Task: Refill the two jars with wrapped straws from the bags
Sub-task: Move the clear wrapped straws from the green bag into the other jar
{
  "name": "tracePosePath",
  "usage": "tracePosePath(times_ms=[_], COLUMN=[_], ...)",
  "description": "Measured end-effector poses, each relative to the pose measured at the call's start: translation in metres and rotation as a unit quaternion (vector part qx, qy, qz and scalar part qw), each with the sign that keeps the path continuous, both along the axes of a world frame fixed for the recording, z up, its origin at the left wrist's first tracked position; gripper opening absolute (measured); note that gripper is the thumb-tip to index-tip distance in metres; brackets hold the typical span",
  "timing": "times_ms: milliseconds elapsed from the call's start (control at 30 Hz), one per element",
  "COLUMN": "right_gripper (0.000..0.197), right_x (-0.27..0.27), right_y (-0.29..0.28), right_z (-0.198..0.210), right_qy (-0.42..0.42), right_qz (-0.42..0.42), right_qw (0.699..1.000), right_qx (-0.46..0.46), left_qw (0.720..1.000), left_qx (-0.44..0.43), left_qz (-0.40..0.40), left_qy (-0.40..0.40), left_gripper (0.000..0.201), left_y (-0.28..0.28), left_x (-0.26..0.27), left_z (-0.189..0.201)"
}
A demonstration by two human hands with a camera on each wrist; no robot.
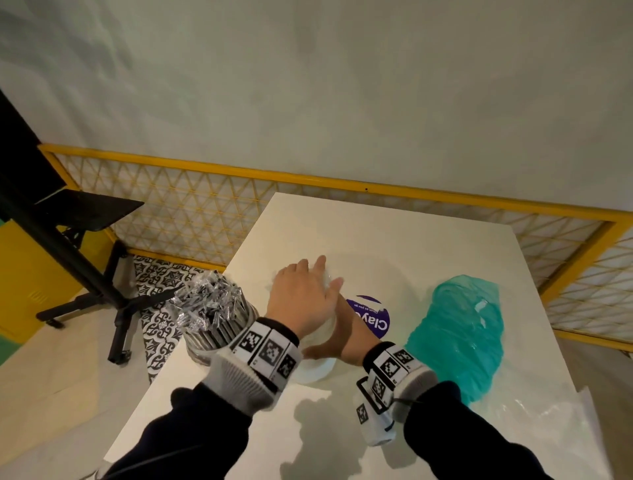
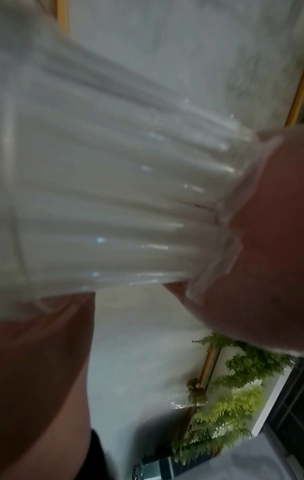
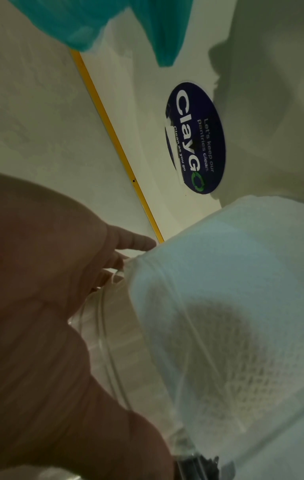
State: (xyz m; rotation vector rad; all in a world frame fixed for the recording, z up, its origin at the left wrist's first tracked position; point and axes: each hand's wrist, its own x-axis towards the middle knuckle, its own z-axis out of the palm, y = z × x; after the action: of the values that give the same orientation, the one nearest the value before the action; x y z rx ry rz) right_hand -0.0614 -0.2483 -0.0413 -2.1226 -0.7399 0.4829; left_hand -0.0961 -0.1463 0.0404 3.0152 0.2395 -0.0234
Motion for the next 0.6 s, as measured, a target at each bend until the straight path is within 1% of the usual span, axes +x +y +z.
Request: tracePosePath(times_ms=[100, 200, 267, 367, 467, 533, 600], right_gripper=[0.105, 0.102, 0.101, 0.102, 0.103, 0.101, 0.112], right_x=[0.0, -0.001, -0.001, 0.0, -0.003, -0.007, -0.008], right_y=[-0.002, -0.002, -0.001, -0.002, -0.007, -0.013, -0.026], right_z=[-0.001, 0.001, 0.0, -0.002, 0.002, 0.011, 0.018], right_qy=[-0.005, 0.001, 0.012, 0.016, 0.03, 0.043, 0.063], right_qz=[0.006, 0.016, 0.017, 0.014, 0.004, 0.022, 0.038], right_qw=[1.0, 1.0, 1.0, 1.0, 0.999, 0.999, 0.997], right_qx=[0.012, 0.002, 0.001, -0.007, -0.012, -0.012, -0.015], left_qw=[1.0, 0.997, 0.996, 0.995, 0.996, 0.996, 0.997], left_qx=[-0.005, 0.036, 0.041, 0.034, 0.033, 0.021, 0.015], left_qz=[-0.015, -0.008, 0.013, 0.033, 0.029, 0.028, 0.024], left_qy=[-0.019, -0.066, -0.084, -0.083, -0.08, -0.079, -0.077], left_gripper=[0.054, 0.054, 0.056, 0.05, 0.043, 0.042, 0.044], left_y=[0.003, -0.004, -0.006, -0.007, -0.008, -0.007, -0.006], left_x=[0.002, -0.006, -0.008, -0.008, -0.01, -0.013, -0.015], left_z=[-0.001, -0.01, -0.013, -0.009, -0.006, -0.005, -0.005])
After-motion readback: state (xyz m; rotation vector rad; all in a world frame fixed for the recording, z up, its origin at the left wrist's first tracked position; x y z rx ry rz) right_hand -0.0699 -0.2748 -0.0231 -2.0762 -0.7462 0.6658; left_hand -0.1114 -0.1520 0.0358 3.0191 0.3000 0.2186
